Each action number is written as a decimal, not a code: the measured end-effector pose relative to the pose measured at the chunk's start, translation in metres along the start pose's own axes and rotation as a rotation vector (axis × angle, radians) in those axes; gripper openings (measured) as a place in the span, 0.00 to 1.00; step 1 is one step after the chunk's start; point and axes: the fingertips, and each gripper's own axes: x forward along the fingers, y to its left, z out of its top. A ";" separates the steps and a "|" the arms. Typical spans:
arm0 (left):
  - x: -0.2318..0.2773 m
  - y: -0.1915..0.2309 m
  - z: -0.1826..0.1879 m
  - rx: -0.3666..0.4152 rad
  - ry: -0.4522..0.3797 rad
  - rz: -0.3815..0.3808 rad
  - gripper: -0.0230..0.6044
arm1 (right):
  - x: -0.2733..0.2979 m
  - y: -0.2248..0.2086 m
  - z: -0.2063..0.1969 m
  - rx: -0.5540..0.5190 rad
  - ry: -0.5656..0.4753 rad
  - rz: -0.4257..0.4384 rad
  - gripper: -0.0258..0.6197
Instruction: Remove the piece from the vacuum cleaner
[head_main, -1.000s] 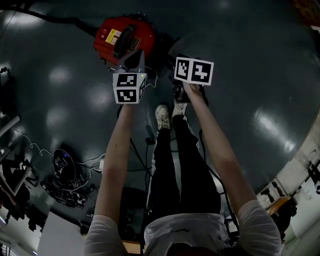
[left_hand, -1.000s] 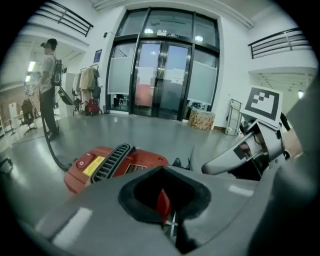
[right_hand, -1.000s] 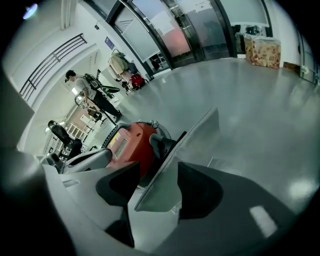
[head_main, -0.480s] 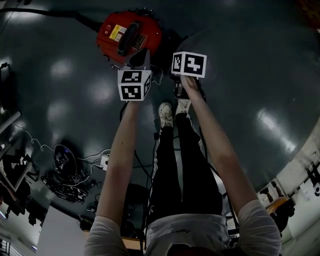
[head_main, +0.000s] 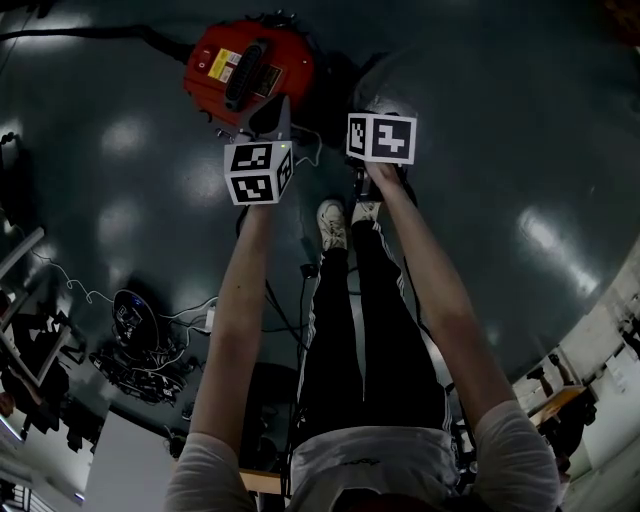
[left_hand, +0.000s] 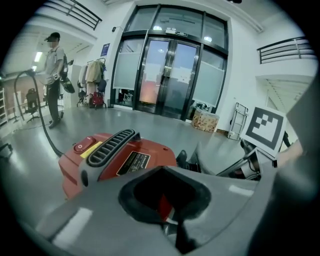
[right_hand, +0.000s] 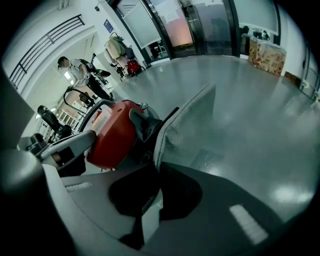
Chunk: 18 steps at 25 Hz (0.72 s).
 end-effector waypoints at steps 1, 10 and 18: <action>0.000 0.001 0.000 -0.007 -0.001 0.002 0.04 | -0.001 -0.002 -0.002 0.000 -0.002 0.000 0.09; 0.001 0.003 -0.002 0.004 0.011 0.032 0.04 | -0.012 -0.017 -0.012 0.016 -0.020 0.002 0.09; 0.002 0.004 -0.003 0.003 0.009 0.063 0.04 | -0.024 -0.040 -0.024 0.018 -0.039 0.001 0.09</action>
